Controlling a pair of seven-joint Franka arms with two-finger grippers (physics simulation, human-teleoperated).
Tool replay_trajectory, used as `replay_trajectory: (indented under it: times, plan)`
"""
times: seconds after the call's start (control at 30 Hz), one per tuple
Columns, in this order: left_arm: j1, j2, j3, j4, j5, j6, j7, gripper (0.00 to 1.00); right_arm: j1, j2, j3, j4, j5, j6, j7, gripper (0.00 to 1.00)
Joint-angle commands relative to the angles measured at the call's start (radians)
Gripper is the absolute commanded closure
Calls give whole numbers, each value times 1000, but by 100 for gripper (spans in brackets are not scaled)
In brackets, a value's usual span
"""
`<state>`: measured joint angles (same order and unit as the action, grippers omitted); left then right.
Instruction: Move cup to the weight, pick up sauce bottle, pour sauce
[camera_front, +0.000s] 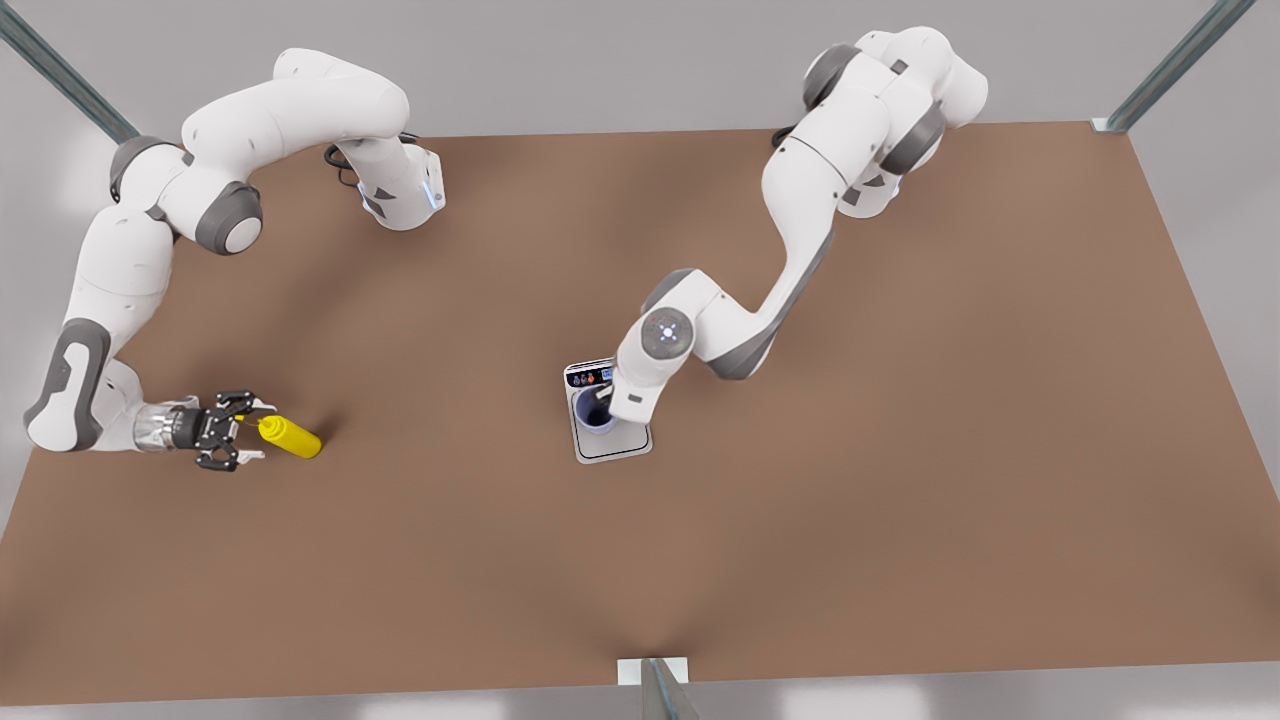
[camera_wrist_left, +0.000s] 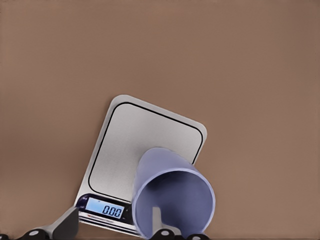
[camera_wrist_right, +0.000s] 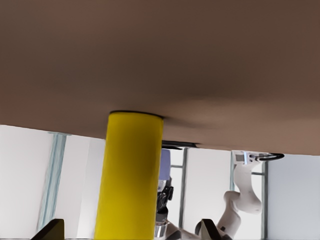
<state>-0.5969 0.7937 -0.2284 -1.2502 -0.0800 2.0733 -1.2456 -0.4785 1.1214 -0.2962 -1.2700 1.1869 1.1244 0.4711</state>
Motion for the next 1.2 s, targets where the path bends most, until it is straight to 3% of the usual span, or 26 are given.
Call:
replay_trajectory:
  times: [0.0,0.17,0.3,0.43,0.6,0.67,0.77,0.93,1.17]
  plan:
    - [2,-2,-2,0,-3,-6,0,0,0,1,0,-2,-1,1,0,0]
    - [42,-76,9,0,5,-151,28,0,-5,5,32,-3,-4,20,0,0]
    - [288,-237,12,0,23,-524,651,0,-6,5,46,-3,-6,20,0,0]
    - [308,-343,256,0,29,-690,1106,0,-6,0,68,-2,-20,15,0,0]
    - [310,-349,287,0,32,-699,1131,0,-6,-3,121,1,-47,20,3,0]
    - [310,-347,288,0,32,-699,1132,0,-5,-6,126,3,-49,20,3,30]
    - [310,-347,287,0,32,-699,1131,0,-5,-9,147,3,-52,37,4,40]
    - [310,-347,288,0,29,-696,1131,0,-6,-9,147,6,-81,43,1,73]
    - [310,-346,287,0,32,-693,1131,0,8,-29,147,84,-87,54,72,71]
